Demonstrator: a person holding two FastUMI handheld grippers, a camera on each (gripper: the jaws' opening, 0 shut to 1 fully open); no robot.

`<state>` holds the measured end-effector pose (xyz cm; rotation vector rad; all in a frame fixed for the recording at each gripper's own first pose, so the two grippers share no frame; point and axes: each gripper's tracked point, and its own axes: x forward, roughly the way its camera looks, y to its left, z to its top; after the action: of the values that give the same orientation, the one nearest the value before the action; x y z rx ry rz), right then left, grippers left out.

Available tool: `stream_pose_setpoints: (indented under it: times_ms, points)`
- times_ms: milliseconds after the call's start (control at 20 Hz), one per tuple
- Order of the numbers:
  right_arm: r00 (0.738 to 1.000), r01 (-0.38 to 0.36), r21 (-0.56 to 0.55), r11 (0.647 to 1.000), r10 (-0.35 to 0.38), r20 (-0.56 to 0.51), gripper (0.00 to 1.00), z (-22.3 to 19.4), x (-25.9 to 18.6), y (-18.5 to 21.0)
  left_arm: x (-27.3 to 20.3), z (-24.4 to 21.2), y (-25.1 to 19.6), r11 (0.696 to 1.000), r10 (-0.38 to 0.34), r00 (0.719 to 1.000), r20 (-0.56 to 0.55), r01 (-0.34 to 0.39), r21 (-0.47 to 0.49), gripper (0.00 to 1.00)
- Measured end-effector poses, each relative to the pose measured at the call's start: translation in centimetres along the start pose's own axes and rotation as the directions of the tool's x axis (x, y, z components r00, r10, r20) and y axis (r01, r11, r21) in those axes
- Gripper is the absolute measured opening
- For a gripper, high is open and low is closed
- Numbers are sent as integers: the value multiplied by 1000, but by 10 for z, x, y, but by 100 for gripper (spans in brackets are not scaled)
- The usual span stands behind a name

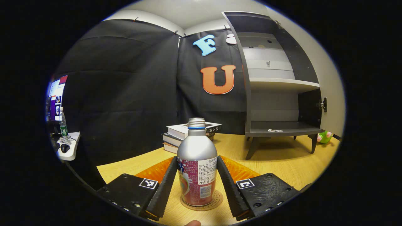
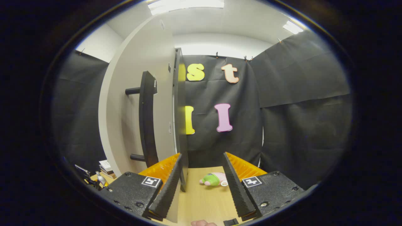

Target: Open the cabinet door with the right hand, grasp the bottle in the cabinet with the left hand and place it on the coaster, then close the cabinet door with the right hand.

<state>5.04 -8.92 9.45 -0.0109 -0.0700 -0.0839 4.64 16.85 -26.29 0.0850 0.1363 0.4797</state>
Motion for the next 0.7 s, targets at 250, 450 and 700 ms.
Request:
stream_pose_setpoints:
  times_ms: [250,450,700]
  points:
    - [1000,25,-41,999,-25,0,80,2,-1,-1,-1,-2,3,1000,20,1000,15,-20,12,75]
    - [1000,23,-32,999,-23,-4,80,2,0,-2,0,-4,1,999,13,1000,13,-13,34,77]
    - [1000,26,-47,999,-25,8,80,4,2,-3,-7,0,-7,1000,-12,1000,7,12,18,84]
